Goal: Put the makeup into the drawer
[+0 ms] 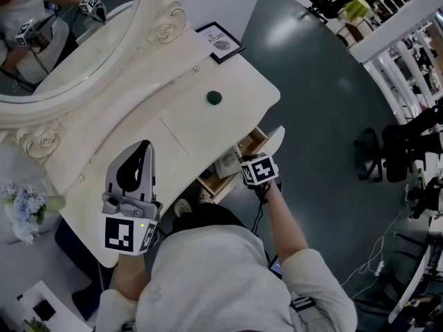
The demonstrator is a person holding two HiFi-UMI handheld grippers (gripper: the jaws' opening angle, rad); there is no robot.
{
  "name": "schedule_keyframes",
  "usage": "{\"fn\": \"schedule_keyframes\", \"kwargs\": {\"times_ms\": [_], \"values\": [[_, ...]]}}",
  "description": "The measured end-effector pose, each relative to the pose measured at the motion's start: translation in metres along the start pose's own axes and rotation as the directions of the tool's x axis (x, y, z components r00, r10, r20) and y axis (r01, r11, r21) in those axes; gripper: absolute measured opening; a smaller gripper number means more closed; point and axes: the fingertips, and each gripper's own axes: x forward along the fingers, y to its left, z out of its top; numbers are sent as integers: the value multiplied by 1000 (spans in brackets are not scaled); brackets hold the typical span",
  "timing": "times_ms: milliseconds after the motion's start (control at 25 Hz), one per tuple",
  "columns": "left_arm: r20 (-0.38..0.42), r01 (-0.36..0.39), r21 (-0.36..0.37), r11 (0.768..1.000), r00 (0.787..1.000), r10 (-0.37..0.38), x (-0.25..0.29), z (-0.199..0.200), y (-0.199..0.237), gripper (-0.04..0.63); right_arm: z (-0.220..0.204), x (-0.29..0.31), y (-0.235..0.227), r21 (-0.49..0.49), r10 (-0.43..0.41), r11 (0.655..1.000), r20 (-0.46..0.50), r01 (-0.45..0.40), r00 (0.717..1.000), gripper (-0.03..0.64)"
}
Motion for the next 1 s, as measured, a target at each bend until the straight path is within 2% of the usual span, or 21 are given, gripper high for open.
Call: {"fn": "schedule_keyframes", "kwargs": {"times_ms": [400,680,760,840,1000], "values": [[-13,-19,9,1000,1000,19,-3,-1,4,12,7,29,5,-33,-64,998,-46,62,997,27],[-20,-25,6,1000,999,25,-2,-5,6,12,5,39,8,-13,-50,999,-17,50,999,32],[-21,-25,3,1000,999,25,-1,-6,6,12,6,39,7,-9,-63,998,-3,63,998,66],[-21,-23,2,1000,1000,23,0,-6,6,12,7,36,4,-9,-82,997,12,82,997,66],[-19,-15,2,1000,1000,15,2,-6,2,12,11,24,1,24,-73,997,78,71,994,62]]}}
